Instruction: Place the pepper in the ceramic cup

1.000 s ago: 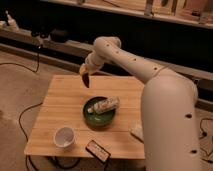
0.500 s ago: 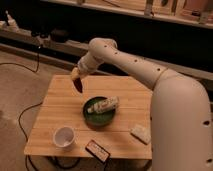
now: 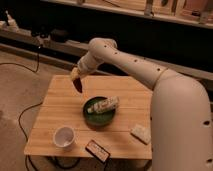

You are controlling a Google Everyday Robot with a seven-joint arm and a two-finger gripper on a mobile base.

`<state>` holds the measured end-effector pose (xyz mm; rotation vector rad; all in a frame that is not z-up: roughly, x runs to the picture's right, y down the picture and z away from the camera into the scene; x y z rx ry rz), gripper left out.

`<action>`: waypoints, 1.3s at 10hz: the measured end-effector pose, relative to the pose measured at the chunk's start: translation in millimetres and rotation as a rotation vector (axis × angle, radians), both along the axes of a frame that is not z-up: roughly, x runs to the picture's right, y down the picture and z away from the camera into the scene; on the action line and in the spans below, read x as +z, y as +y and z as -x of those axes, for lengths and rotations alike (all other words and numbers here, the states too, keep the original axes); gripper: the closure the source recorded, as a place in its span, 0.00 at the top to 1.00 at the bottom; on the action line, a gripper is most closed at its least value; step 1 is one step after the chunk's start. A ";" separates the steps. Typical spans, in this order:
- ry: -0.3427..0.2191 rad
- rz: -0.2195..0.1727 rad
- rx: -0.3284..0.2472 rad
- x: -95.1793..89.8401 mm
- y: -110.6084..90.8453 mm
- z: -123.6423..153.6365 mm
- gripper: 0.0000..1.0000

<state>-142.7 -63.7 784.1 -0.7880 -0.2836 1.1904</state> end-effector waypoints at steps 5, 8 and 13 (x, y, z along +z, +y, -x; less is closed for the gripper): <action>-0.152 -0.005 -0.134 -52.7 73.1 51.2 0.00; -0.177 -0.005 -0.176 -73.6 99.6 55.3 0.00; -0.242 -0.012 -0.244 -104.3 139.4 69.7 0.00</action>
